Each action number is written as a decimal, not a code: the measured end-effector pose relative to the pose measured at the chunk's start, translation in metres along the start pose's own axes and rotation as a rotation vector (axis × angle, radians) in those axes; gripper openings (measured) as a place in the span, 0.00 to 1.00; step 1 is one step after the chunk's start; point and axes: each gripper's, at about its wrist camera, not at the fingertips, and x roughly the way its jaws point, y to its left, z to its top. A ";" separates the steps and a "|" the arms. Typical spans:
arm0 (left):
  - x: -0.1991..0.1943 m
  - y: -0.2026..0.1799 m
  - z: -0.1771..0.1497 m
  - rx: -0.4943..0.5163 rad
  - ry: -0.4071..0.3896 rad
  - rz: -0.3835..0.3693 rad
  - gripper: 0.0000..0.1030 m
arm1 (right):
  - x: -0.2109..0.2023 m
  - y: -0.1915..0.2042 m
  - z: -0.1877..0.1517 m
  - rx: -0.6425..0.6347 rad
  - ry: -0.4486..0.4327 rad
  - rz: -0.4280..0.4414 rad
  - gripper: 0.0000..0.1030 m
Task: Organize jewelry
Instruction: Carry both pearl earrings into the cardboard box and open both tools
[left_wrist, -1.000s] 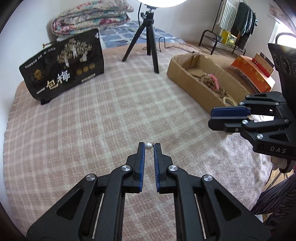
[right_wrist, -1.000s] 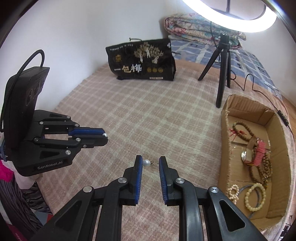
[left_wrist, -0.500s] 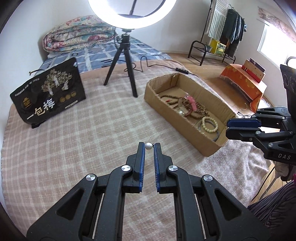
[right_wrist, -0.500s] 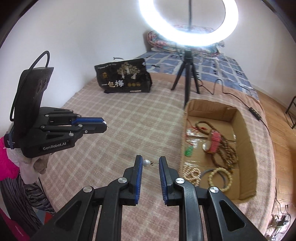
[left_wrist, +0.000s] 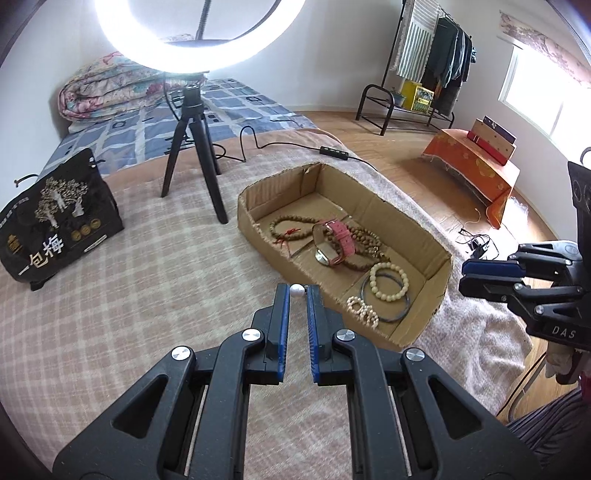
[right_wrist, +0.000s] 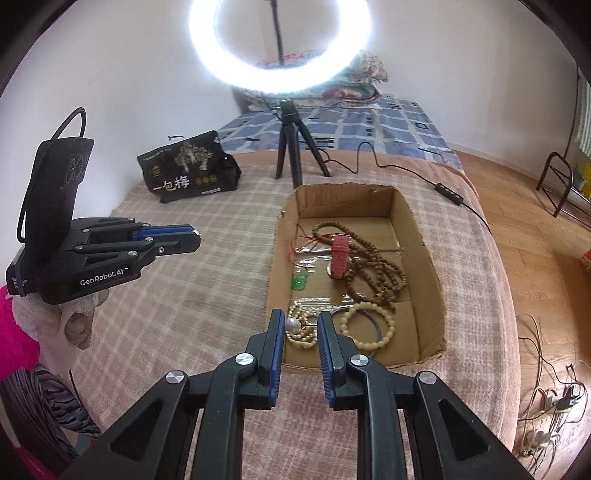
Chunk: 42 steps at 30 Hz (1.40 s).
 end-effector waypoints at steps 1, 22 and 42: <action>0.003 -0.002 0.003 0.002 -0.001 0.000 0.07 | 0.000 -0.002 -0.001 0.004 0.000 -0.003 0.16; 0.059 -0.019 0.047 -0.013 -0.022 0.005 0.07 | 0.020 -0.027 0.002 0.051 0.019 -0.034 0.16; 0.068 -0.026 0.059 -0.013 -0.027 0.011 0.08 | 0.025 -0.032 0.006 0.068 0.020 -0.075 0.20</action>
